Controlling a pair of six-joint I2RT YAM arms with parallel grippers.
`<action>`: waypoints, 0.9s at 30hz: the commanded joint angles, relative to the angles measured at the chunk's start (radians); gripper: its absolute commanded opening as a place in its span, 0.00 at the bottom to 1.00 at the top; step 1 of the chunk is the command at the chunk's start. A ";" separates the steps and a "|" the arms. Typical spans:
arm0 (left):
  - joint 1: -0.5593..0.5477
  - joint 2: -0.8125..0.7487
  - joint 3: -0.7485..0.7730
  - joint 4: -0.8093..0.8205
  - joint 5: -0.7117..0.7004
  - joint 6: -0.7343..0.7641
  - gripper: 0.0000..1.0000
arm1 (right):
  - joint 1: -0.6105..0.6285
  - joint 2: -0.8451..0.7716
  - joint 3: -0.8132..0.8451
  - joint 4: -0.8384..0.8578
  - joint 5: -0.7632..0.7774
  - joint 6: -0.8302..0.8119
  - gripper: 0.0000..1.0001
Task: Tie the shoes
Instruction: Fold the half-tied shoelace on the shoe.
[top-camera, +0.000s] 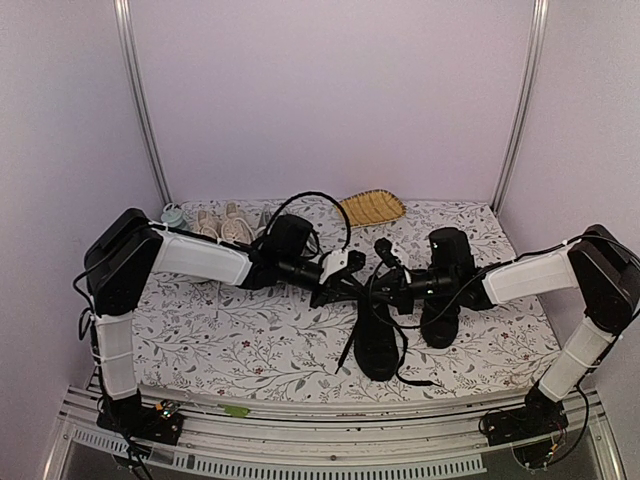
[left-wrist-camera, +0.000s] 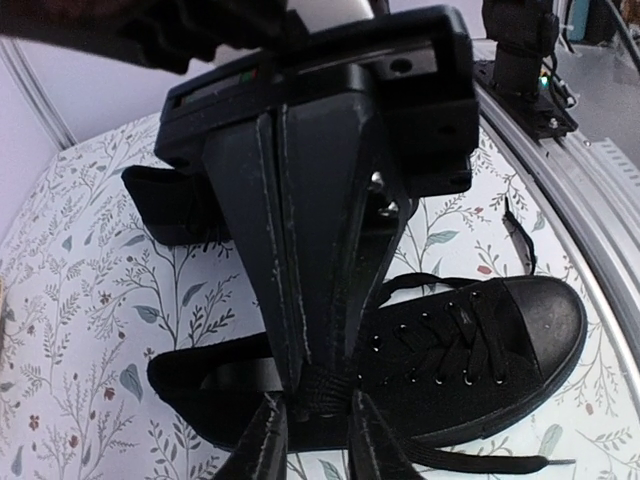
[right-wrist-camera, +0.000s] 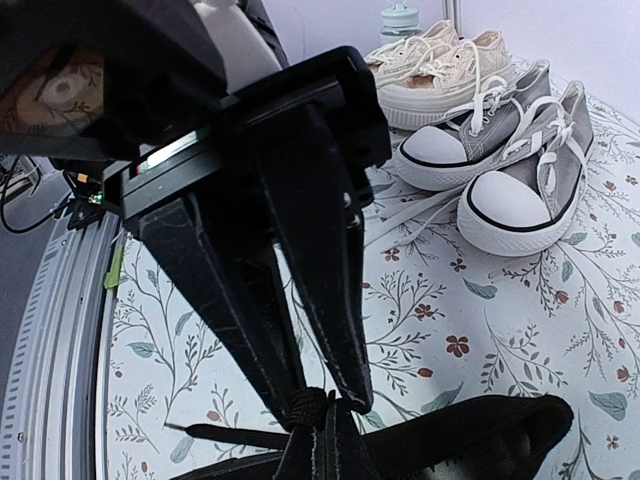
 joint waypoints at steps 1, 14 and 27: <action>-0.007 -0.005 0.014 -0.012 -0.002 0.014 0.07 | -0.005 0.007 0.028 -0.005 -0.025 -0.013 0.01; -0.013 -0.038 -0.075 0.119 0.020 -0.103 0.00 | -0.005 -0.031 0.030 -0.077 0.032 -0.045 0.18; -0.045 -0.026 -0.145 0.282 -0.103 -0.168 0.00 | -0.005 -0.071 0.052 -0.223 -0.009 -0.058 0.48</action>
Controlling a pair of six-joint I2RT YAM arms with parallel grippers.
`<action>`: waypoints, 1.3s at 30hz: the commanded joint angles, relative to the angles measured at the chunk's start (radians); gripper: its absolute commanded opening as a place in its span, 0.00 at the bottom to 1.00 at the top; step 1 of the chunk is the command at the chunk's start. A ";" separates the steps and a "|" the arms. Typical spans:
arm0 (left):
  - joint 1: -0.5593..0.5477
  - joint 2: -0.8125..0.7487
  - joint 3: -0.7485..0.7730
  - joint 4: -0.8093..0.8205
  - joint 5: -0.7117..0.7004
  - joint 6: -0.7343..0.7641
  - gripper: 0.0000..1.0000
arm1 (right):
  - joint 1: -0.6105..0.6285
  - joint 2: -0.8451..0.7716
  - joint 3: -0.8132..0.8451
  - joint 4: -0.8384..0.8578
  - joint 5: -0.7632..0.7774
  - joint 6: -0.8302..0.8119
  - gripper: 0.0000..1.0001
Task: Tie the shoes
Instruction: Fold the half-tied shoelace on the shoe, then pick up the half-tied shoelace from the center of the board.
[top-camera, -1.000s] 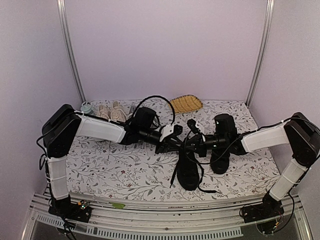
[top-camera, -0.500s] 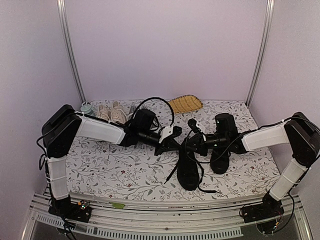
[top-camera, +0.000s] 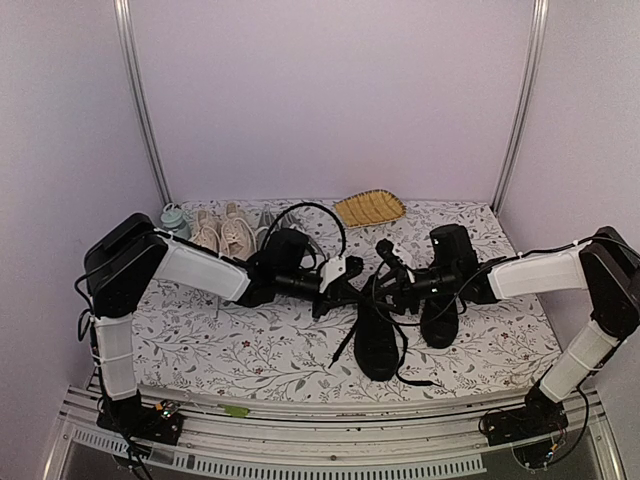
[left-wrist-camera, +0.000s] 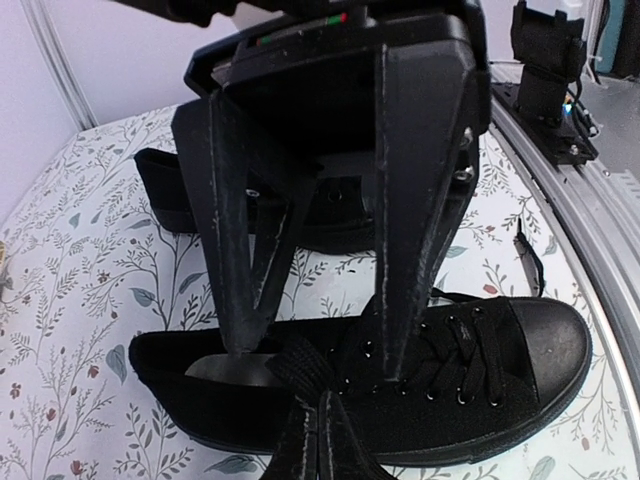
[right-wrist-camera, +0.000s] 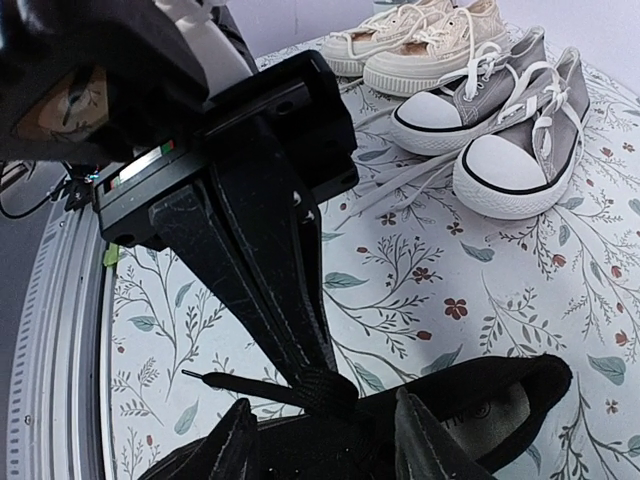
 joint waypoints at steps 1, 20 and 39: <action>-0.022 -0.016 -0.022 0.080 -0.040 -0.018 0.00 | 0.006 -0.026 0.029 -0.045 -0.018 -0.006 0.48; -0.026 0.000 -0.011 0.066 -0.023 -0.030 0.00 | 0.006 0.011 0.079 -0.049 -0.050 0.057 0.01; 0.003 0.095 0.056 0.058 0.028 -0.131 0.34 | 0.005 -0.009 0.079 -0.053 -0.064 0.016 0.01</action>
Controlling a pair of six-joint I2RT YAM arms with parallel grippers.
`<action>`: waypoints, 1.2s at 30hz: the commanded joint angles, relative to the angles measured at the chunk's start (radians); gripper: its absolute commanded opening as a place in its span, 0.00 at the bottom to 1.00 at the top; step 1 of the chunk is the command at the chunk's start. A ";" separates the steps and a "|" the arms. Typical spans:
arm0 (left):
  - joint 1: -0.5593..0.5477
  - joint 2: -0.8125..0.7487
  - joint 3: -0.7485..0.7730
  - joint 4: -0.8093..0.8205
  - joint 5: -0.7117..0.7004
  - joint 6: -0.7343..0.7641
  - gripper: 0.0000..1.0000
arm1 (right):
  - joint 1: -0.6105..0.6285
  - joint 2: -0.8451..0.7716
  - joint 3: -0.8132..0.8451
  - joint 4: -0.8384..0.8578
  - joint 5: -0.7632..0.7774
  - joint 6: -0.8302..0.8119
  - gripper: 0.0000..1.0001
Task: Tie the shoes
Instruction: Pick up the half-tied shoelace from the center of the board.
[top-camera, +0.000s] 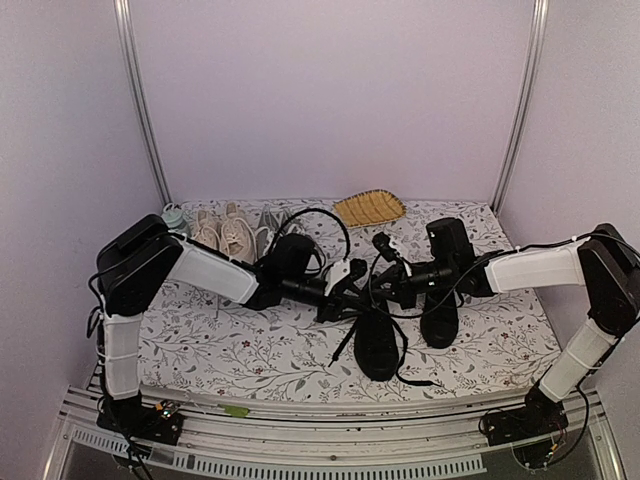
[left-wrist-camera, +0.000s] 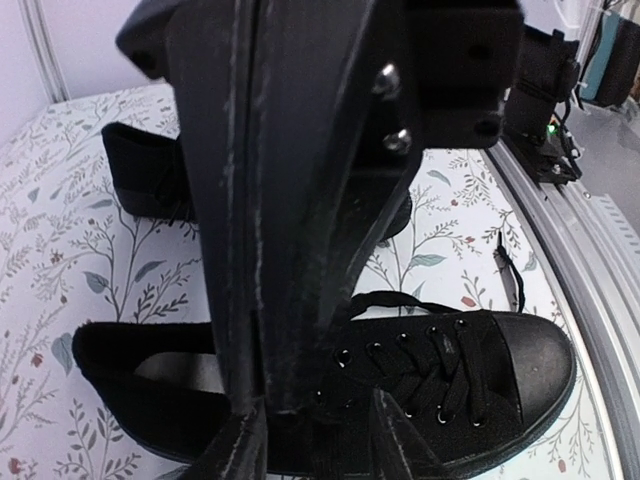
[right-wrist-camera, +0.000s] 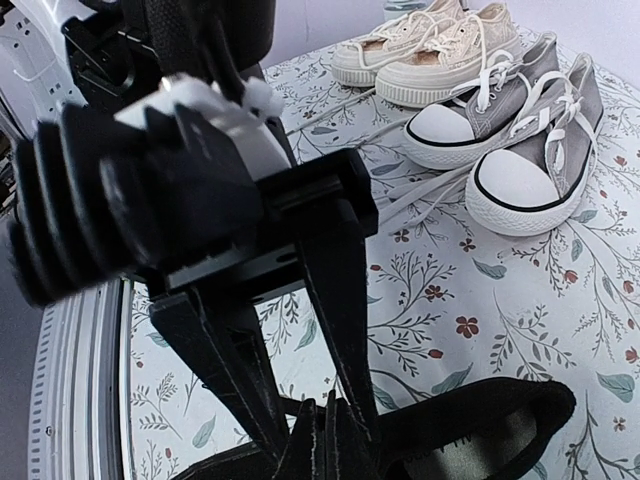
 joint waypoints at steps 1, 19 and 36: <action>0.005 0.031 0.029 0.029 -0.033 -0.022 0.33 | 0.005 -0.027 0.013 -0.001 -0.027 -0.011 0.00; -0.005 0.030 -0.012 0.138 -0.016 -0.053 0.00 | 0.006 -0.084 0.054 -0.154 0.027 -0.054 0.39; -0.017 0.020 -0.096 0.249 -0.091 -0.145 0.00 | 0.195 -0.261 0.194 -0.893 0.497 0.302 0.44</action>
